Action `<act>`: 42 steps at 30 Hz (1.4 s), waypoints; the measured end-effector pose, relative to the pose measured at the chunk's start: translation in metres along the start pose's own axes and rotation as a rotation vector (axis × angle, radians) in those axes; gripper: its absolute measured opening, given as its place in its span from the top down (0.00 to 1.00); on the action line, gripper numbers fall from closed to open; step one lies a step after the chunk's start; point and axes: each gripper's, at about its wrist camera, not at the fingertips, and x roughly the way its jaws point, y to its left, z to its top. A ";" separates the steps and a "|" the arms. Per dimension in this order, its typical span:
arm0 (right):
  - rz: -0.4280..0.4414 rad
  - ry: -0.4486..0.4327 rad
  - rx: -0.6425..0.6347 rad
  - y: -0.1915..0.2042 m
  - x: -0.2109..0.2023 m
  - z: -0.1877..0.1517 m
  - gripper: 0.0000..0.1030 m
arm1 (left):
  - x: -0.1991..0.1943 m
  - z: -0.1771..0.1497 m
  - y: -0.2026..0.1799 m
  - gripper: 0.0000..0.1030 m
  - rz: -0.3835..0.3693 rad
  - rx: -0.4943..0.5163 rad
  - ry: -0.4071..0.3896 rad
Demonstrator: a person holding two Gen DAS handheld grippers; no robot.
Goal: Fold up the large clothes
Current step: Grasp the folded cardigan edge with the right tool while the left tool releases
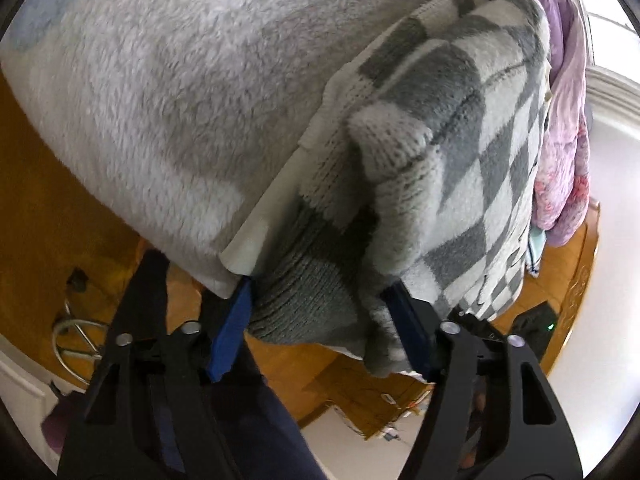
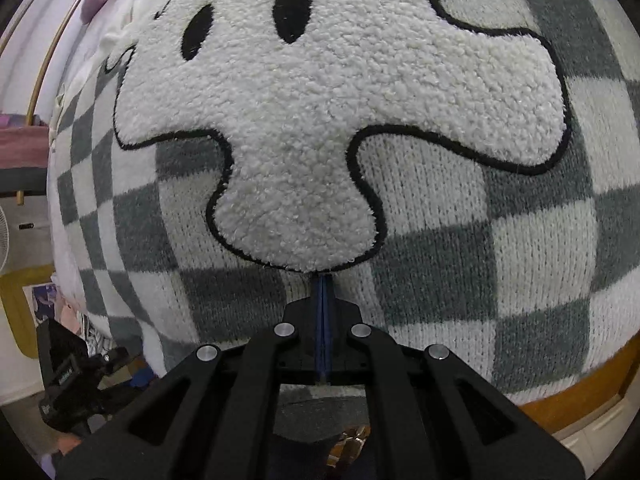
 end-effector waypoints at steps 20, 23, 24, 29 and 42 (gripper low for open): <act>0.162 -0.199 -0.623 0.139 -0.058 -0.111 0.41 | -0.039 -0.012 -0.068 0.93 -0.048 0.215 -0.009; 0.164 -0.205 -0.715 0.153 -0.043 -0.121 0.41 | -0.043 -0.009 -0.075 0.93 -0.092 0.198 0.011; 0.157 -0.200 -0.720 0.155 -0.037 -0.119 0.41 | -0.042 -0.008 -0.075 0.93 -0.103 0.192 0.018; 0.049 -0.267 -0.804 0.173 -0.012 -0.120 0.40 | -0.043 -0.004 -0.074 0.93 -0.112 0.190 0.045; 0.178 -0.214 -0.581 0.148 -0.013 -0.094 0.80 | -0.097 0.027 -0.075 0.17 -0.115 0.225 -0.049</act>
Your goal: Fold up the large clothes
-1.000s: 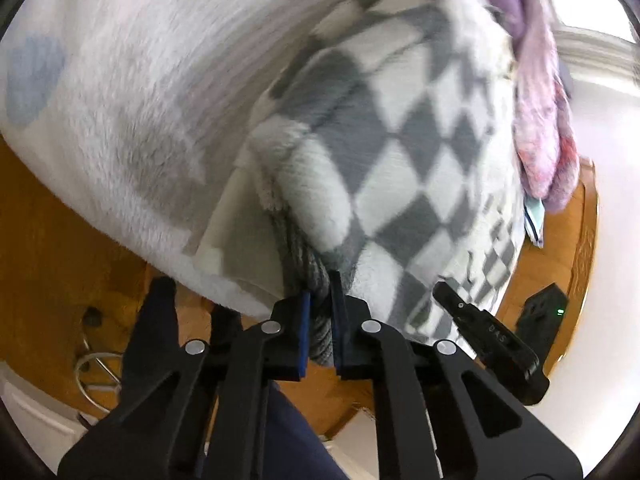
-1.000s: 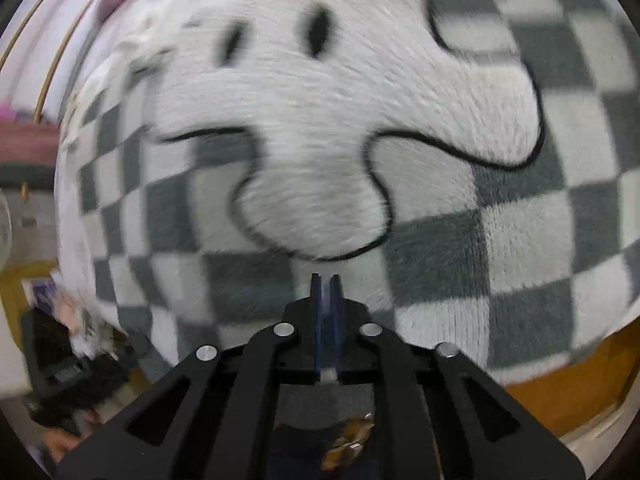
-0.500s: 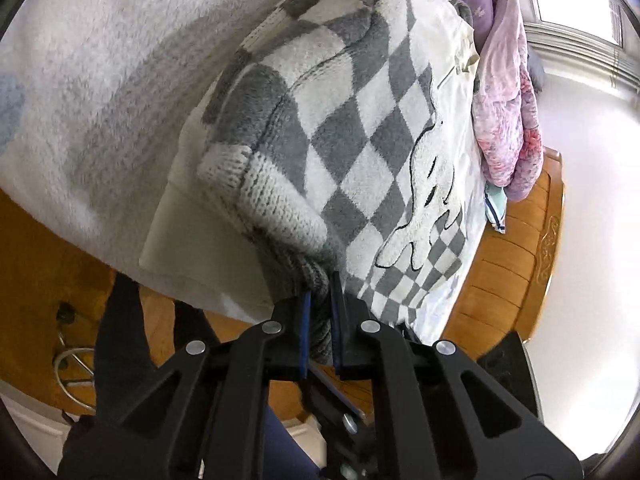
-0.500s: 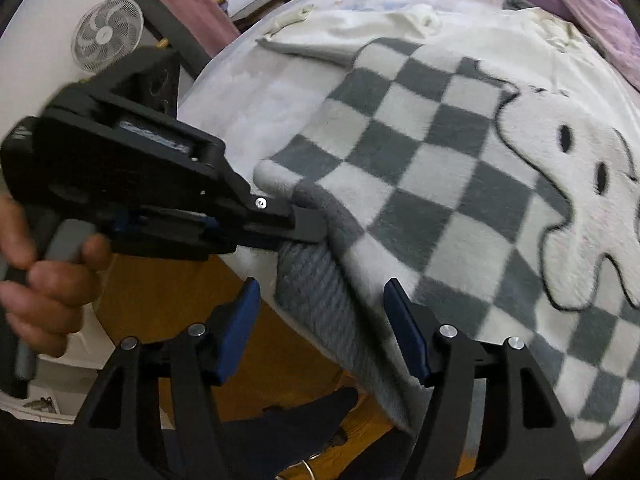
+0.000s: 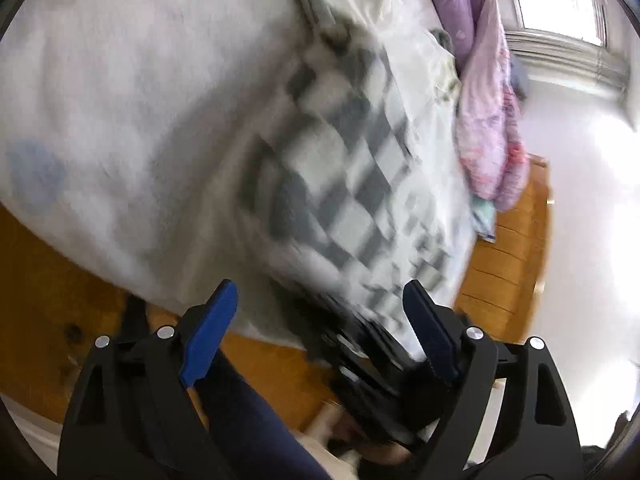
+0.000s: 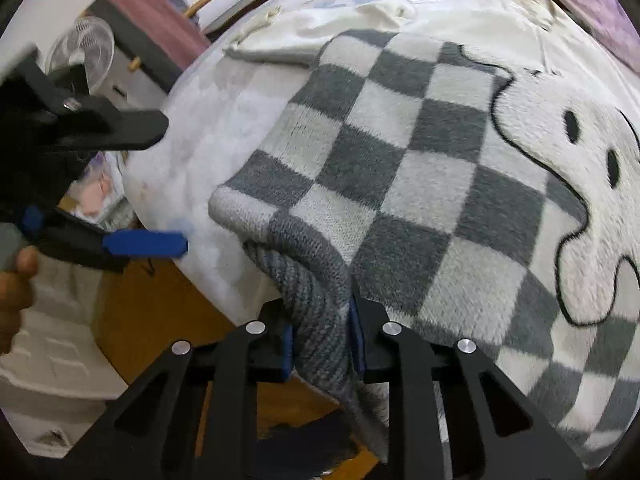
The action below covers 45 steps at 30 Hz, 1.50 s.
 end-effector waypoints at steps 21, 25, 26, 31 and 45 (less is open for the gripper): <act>0.224 -0.274 0.496 -0.106 -0.150 -0.030 0.81 | 0.083 0.008 -0.211 0.72 0.246 0.600 -0.129; 0.220 -0.358 0.615 -0.151 -0.203 -0.060 0.81 | 0.115 -0.040 -0.281 0.72 0.214 0.762 -0.131; 0.213 -0.375 0.640 -0.160 -0.213 -0.069 0.81 | 0.126 -0.054 -0.297 0.72 0.205 0.800 -0.126; 0.162 -0.442 0.802 -0.210 -0.251 -0.116 0.82 | 0.195 -0.114 -0.364 0.72 0.169 0.958 -0.058; 0.081 -0.411 1.306 -0.311 -0.222 -0.248 0.82 | 0.423 -0.213 -0.390 0.67 0.400 1.200 0.232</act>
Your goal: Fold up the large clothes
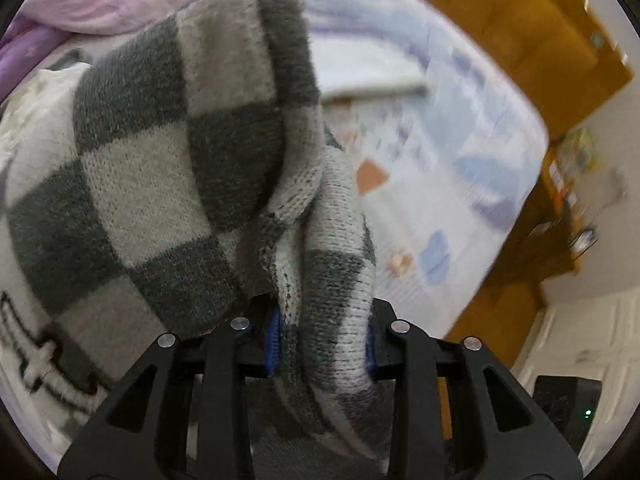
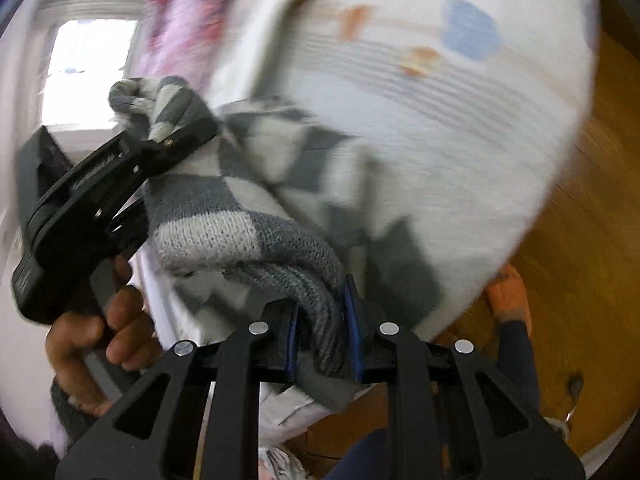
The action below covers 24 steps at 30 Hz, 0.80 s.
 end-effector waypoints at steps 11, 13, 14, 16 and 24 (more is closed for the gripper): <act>-0.159 0.060 -0.032 -0.004 -0.012 0.018 0.77 | -0.091 0.010 0.061 0.34 -0.105 -0.179 -0.109; -0.227 0.030 -0.132 0.012 -0.026 0.021 0.77 | -0.095 0.005 0.086 0.34 0.035 -0.191 -0.074; -0.218 0.010 -0.172 0.022 -0.032 0.023 0.77 | -0.097 0.005 0.096 0.35 0.088 -0.203 -0.070; -0.211 -0.029 -0.306 0.056 -0.042 0.029 0.79 | -0.099 -0.001 0.126 0.35 0.121 -0.256 -0.079; -0.034 -0.039 -0.711 0.216 0.018 0.068 0.80 | -0.066 0.008 0.152 0.34 0.153 -0.266 -0.024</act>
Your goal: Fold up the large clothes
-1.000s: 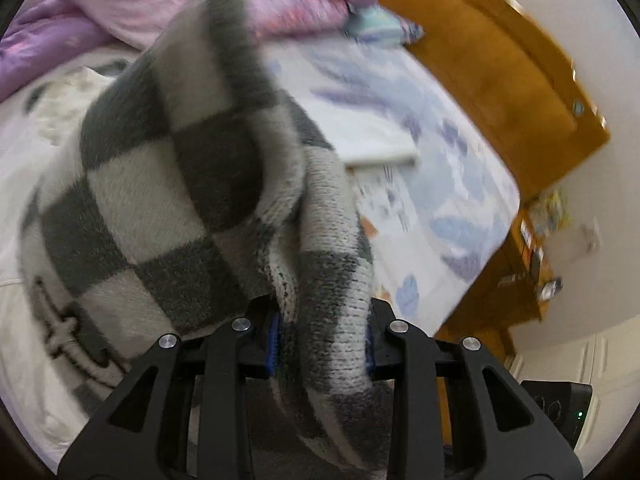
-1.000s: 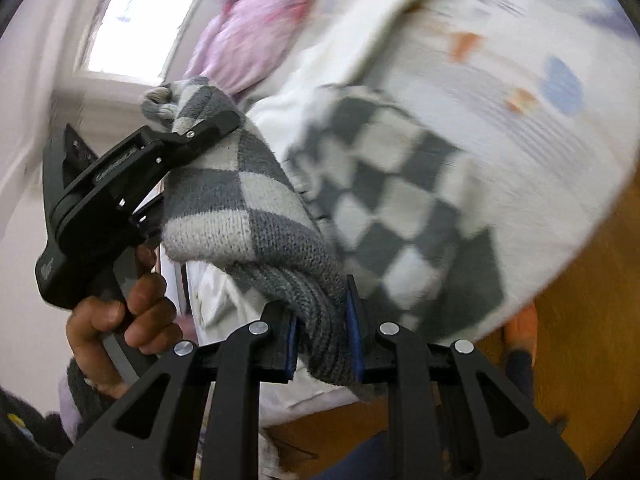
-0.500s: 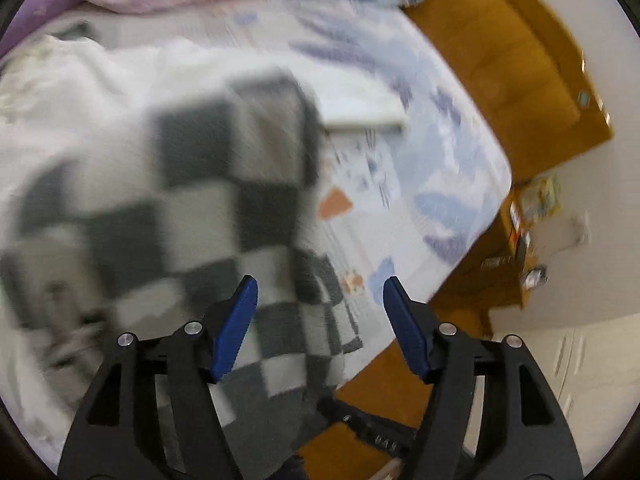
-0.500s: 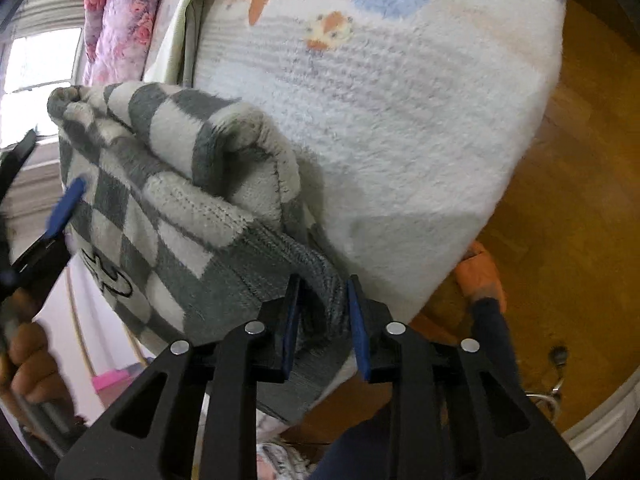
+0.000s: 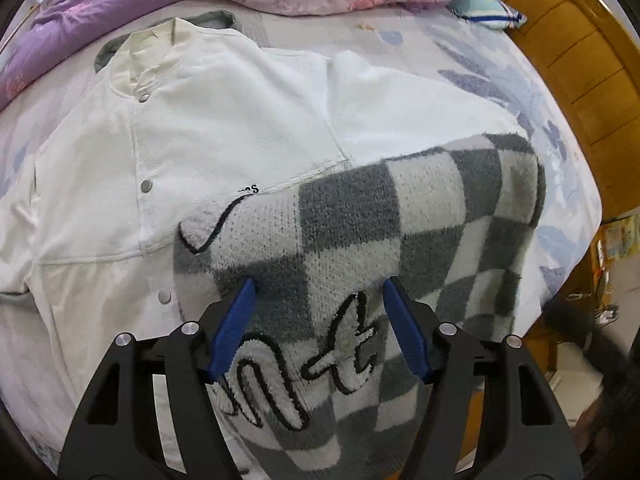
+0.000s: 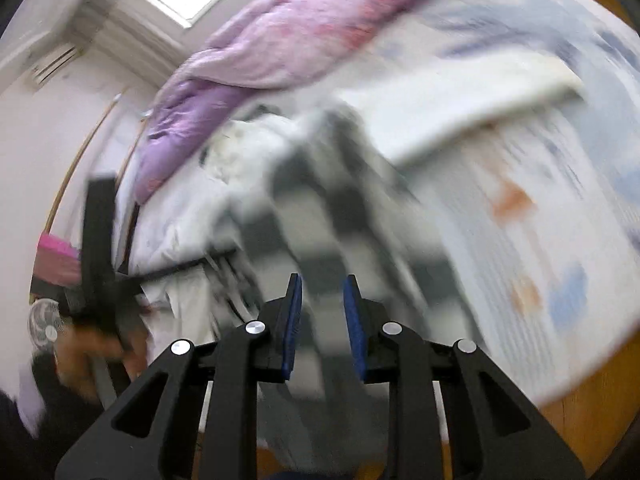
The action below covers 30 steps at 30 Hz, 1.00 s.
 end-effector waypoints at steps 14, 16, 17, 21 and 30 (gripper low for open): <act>-0.239 0.223 0.226 -0.111 0.120 0.052 0.93 | 0.056 0.039 0.038 0.78 -0.164 -0.121 0.127; -0.274 0.227 0.160 -0.100 0.118 0.052 0.93 | 0.054 0.038 0.039 0.78 -0.169 -0.113 0.130; -0.278 0.215 0.146 -0.096 0.115 0.051 0.92 | 0.052 0.036 0.038 0.78 -0.167 -0.106 0.123; -0.168 0.115 0.206 -0.084 0.065 0.032 0.89 | 0.023 0.023 0.039 0.39 -0.290 -0.118 0.066; -0.238 0.220 0.191 -0.047 0.006 -0.102 0.82 | -0.016 -0.067 0.011 0.32 -0.244 0.037 0.069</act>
